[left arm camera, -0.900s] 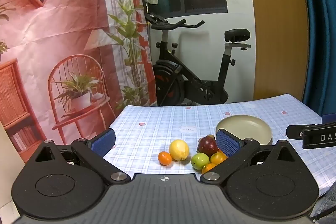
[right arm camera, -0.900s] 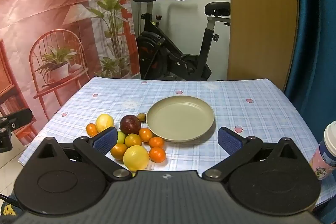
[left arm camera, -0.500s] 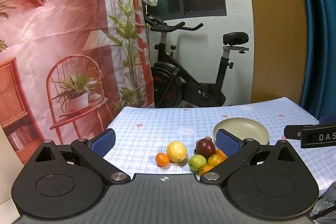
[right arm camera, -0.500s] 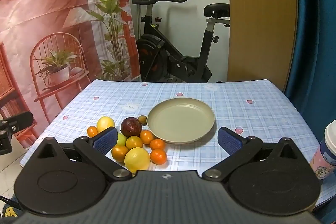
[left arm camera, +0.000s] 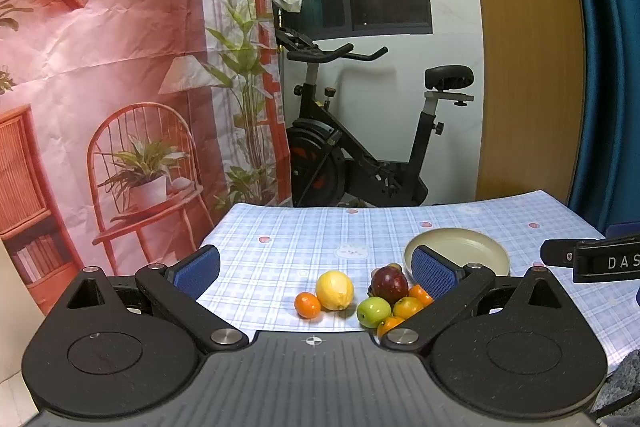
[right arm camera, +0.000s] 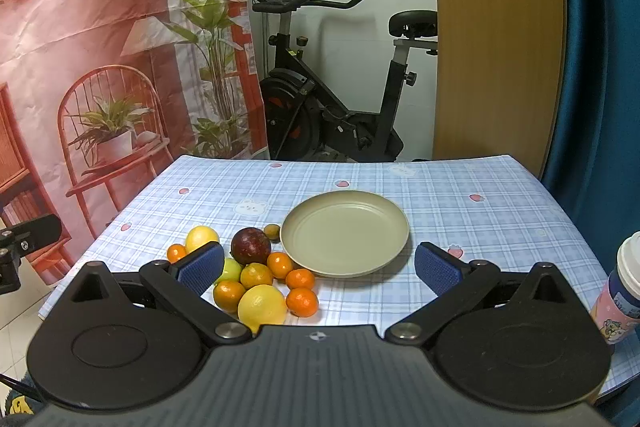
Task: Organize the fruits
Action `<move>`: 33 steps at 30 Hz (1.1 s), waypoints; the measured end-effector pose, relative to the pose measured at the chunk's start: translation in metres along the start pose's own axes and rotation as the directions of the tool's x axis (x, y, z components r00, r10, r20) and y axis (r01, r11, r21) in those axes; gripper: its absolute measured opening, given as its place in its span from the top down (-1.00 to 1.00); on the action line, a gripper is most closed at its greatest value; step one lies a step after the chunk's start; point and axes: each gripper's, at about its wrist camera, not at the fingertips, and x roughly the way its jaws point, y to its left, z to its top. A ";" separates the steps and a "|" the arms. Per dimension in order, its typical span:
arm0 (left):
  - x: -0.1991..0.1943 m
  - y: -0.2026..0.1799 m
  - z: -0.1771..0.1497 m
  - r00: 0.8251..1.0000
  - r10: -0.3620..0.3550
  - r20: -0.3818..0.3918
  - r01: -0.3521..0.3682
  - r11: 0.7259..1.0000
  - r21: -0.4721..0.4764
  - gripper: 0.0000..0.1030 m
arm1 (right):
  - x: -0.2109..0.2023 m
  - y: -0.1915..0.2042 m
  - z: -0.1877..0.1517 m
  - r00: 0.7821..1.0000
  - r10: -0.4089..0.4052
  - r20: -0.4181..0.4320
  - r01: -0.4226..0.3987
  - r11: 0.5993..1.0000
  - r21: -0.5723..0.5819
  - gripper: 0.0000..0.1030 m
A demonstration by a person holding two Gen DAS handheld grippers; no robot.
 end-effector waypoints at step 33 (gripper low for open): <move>0.002 0.004 -0.002 1.000 -0.004 -0.009 0.004 1.000 -0.029 -1.00 | -0.004 0.002 0.002 1.000 -0.013 0.008 0.013 1.000 0.000 -1.00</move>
